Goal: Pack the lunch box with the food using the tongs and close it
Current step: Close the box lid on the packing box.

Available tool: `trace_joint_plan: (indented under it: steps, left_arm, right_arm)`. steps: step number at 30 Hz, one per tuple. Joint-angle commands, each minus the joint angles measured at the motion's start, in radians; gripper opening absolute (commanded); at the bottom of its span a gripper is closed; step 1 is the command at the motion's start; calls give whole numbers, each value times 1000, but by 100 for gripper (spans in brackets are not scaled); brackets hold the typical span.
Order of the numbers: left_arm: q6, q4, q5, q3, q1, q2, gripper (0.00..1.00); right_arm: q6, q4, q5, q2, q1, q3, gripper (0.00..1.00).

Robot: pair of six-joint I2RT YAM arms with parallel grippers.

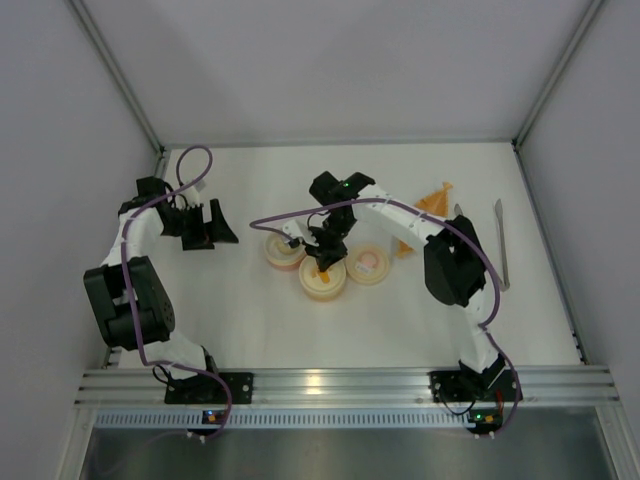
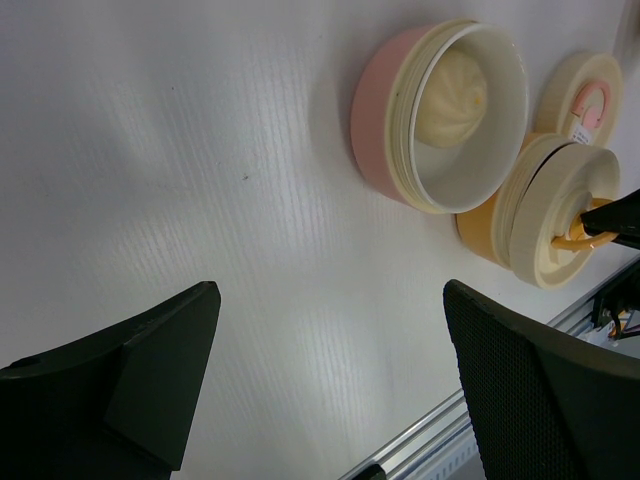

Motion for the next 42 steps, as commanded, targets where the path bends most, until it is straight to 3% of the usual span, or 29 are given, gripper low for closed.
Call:
trace_joint_plan:
  steps: [1, 42]
  left_arm:
    - [3, 30, 20, -6, 1, -4, 98]
    - [-3, 41, 20, -9, 0, 11, 98]
  right_arm:
    - [-31, -16, -44, -3, -10, 24, 0]
    - [-34, 4, -31, 18, -5, -18, 0]
